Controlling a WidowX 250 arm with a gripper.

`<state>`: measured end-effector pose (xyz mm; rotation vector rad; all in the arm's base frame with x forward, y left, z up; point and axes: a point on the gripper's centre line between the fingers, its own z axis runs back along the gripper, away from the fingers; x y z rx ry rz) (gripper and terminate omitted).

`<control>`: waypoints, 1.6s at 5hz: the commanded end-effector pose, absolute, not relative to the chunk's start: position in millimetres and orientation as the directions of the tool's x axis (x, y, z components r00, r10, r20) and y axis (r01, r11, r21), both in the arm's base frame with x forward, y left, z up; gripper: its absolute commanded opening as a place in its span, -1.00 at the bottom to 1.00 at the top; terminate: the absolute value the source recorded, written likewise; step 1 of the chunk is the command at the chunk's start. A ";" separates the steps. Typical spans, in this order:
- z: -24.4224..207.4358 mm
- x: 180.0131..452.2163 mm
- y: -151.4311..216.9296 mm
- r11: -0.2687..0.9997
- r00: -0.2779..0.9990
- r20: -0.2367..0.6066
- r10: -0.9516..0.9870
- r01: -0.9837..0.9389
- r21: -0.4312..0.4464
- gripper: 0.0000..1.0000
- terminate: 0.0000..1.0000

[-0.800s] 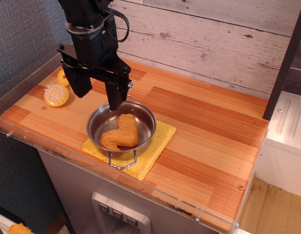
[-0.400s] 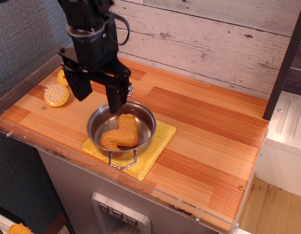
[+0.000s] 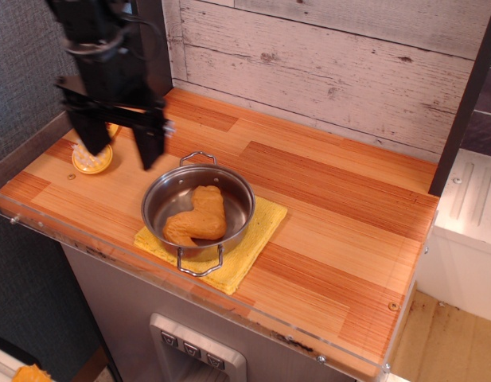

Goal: Place the brush on the right just behind the yellow cloth

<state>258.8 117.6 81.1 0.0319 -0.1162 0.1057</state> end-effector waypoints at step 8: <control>65.6 288.9 185.1 0.968 0.962 0.118 0.245 -0.250 0.030 -1.00 -1.00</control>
